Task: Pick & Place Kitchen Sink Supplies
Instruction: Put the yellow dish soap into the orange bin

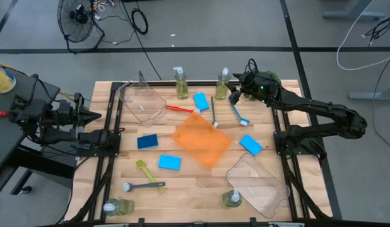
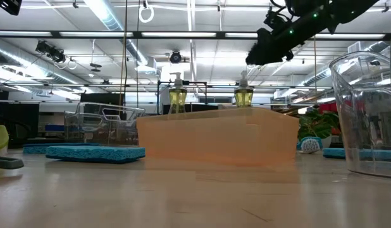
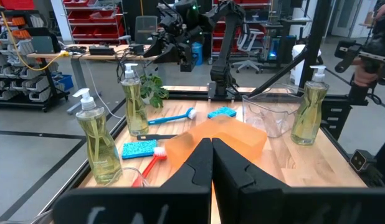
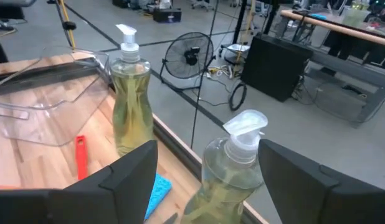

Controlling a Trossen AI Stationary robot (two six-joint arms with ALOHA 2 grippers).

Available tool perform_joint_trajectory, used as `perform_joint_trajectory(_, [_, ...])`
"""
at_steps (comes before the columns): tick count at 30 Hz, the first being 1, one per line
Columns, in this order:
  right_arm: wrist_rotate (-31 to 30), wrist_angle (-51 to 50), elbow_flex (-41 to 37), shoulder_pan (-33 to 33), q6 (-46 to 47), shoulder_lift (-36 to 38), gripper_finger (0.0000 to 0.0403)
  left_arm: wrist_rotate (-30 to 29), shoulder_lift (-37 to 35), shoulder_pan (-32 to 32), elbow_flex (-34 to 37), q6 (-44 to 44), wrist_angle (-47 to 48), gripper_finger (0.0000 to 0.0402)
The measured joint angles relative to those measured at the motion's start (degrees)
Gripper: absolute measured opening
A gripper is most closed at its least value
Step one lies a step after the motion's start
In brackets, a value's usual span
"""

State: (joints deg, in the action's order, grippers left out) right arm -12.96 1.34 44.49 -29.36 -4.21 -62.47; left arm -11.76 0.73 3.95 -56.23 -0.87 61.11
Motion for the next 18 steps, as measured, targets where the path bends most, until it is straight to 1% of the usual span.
perform_joint_trajectory(4, [0.53, -0.01, 0.0, -1.24, -1.18, 0.1, 0.0279, -0.01, 0.0, -0.01, 0.0, 0.0, 0.0, 0.0003])
perform_joint_trajectory(11, [5.33, 0.24, -1.0, -3.95, -0.79, 0.08, 0.0279, 0.01, 0.0, 0.0, 0.0, 0.0, 0.01, 0.0003])
perform_joint_trajectory(18, [5.98, 6.54, -5.23, -4.48, -0.8, 0.01, 0.0279, 0.0, 0.0, 0.0, 0.0, -0.01, 0.02, 0.0003])
